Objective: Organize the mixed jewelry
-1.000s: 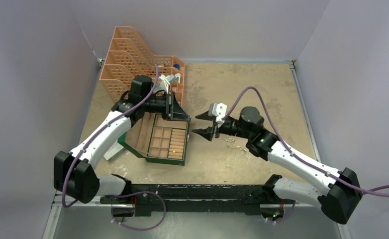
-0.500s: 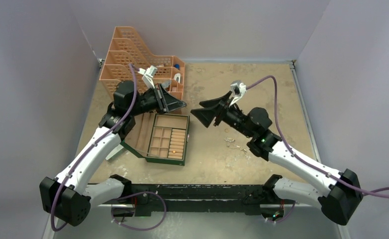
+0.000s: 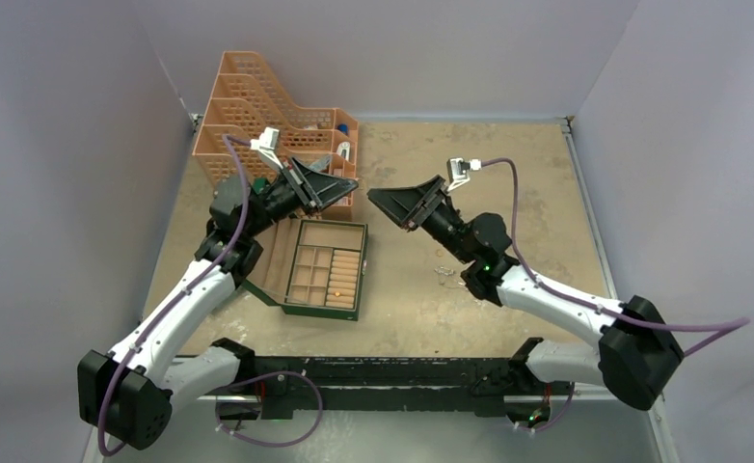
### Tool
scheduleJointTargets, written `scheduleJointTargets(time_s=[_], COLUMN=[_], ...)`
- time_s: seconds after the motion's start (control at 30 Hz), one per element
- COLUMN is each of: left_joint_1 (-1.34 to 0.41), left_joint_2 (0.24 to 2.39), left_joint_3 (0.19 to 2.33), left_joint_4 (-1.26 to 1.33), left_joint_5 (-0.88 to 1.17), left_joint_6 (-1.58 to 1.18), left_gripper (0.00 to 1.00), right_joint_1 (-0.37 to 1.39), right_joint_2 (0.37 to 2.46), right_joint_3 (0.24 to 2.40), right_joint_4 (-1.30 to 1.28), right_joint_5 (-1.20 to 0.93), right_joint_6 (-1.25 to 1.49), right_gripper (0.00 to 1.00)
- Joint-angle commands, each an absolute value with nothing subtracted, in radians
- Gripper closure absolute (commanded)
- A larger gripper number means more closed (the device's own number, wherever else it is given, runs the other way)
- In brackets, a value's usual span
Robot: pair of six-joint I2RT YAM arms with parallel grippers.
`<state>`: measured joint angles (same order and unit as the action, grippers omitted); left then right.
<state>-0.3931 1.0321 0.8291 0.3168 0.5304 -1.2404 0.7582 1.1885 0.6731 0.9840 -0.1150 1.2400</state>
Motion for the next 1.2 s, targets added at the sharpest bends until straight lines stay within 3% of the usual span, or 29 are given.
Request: scheduleJointTargets(time_s=[0.0, 0.13, 0.33, 0.67, 1.0, 1.17], left_joint_1=[-0.390, -0.390, -0.390, -0.390, -0.390, -0.390], left_joint_2=[1.014, 1.021, 1.044, 1.050, 1.052, 1.052], left_joint_3=[0.825, 0.824, 0.834, 0.818, 0.815, 0.812], left_joint_4=[0.480, 0.495, 0.525, 0.555, 0.565, 0.565], left_joint_5=[0.535, 0.555, 0.586, 0.590, 0.597, 0.600], left_joint_6=[-1.340, -1.377, -1.400, -1.409, -1.411, -1.410], left_gripper=[1.00, 1.00, 1.00, 1.00, 1.00, 1.00], right_joint_1=[0.757, 0.757, 0.756, 0.757, 0.757, 0.757], right_joint_2=[1.229, 1.266, 1.315, 1.328, 1.336, 1.347], right_joint_3=[0.720, 0.727, 0.736, 0.741, 0.756, 0.770], right_joint_4=[1.127, 1.211, 1.362, 1.342, 1.318, 1.301], right_joint_5=[-0.101, -0.108, -0.146, -0.117, -0.094, -0.092], right_joint_6=[1.403, 1.430, 1.466, 1.501, 1.480, 1.471], right_gripper=[0.39, 0.40, 0.52, 0.65, 0.70, 0.78])
